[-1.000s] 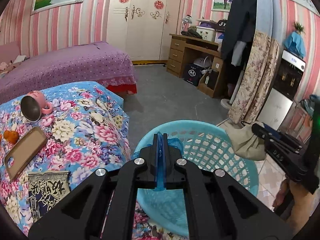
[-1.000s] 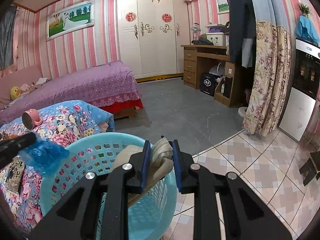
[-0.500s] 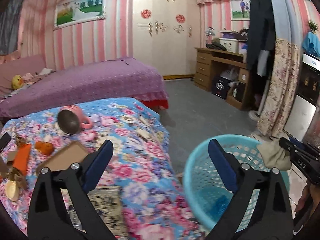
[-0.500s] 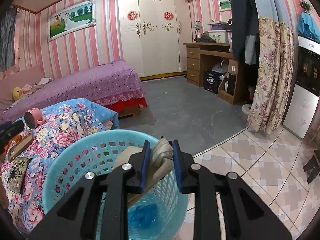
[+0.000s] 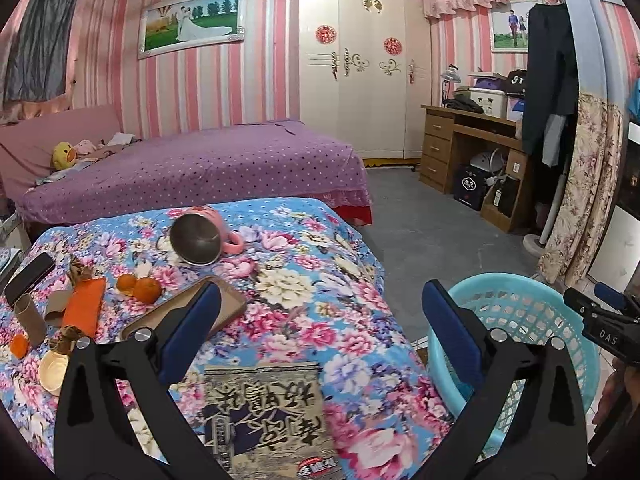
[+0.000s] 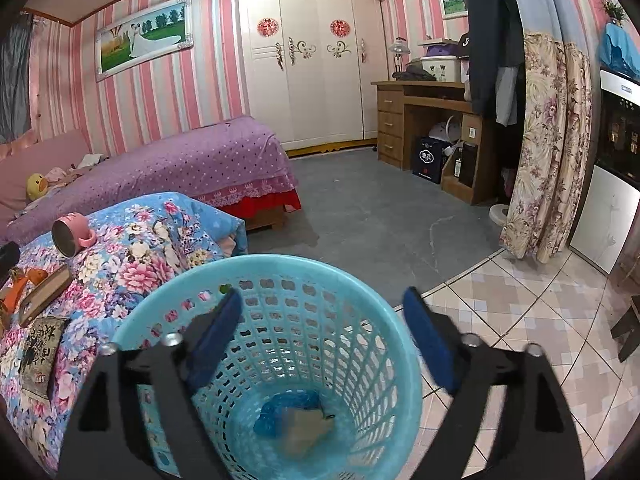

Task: Collect trash
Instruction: 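Open the right tool to drop the grey cloth into the basket, then move both tools back over the table toward the remaining items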

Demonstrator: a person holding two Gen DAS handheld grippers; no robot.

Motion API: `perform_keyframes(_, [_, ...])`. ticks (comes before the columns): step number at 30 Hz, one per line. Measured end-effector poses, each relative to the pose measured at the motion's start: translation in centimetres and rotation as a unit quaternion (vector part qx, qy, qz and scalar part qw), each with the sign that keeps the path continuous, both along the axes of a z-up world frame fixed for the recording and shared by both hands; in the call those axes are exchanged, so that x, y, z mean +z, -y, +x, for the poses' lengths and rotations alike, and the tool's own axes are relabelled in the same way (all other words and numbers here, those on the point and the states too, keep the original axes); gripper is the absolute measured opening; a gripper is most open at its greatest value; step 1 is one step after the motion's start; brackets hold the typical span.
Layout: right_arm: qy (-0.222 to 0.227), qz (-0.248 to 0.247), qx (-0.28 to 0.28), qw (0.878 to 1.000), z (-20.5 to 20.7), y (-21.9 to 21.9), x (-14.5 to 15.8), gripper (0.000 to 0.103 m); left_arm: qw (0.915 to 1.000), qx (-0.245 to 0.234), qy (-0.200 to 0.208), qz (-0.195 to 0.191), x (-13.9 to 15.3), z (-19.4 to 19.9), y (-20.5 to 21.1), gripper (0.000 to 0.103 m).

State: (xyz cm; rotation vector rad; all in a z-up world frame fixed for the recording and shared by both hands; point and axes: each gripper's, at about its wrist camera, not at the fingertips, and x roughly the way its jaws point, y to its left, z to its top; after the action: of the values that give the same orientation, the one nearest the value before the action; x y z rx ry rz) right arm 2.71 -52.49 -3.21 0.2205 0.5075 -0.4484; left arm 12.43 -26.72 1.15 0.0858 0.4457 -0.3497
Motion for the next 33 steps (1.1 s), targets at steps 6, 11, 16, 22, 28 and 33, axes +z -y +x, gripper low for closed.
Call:
perform_keyframes(6, [0.001, -0.012, -0.003, 1.000, 0.6, -1.5, 0.7, 0.096, 0.9999, 0.012, 0.000, -0.005, 0.2, 0.2, -2.2, 0.097])
perform_keyframes(11, [0.012, -0.016, 0.006, 1.000, 1.5, -3.8, 1.8, 0.099, 0.9996, 0.026, -0.003, -0.008, 0.3, 0.1, -4.3, 0.097])
perform_keyframes(16, [0.023, -0.023, 0.030, 0.999, 2.8, -7.0, 2.7, 0.099, 0.9991, 0.043, 0.002, -0.007, 0.6, -0.1, -6.9, 0.097])
perform_keyframes(22, [0.032, -0.029, 0.058, 0.997, 4.3, -10.6, 3.5, 0.099, 0.9979, 0.065, 0.004, -0.006, 0.8, -0.3, -10.3, 0.097])
perform_keyframes(28, [0.040, -0.034, 0.086, 0.995, 5.5, -14.4, 4.0, 0.099, 0.9962, 0.087, 0.006, 0.000, 0.6, -0.4, -13.9, 0.097])
perform_keyframes(33, [0.041, -0.036, 0.114, 0.992, 6.2, -17.1, 4.0, 0.099, 0.9955, 0.094, 0.005, -0.001, 0.4, -0.7, -16.7, 0.097])
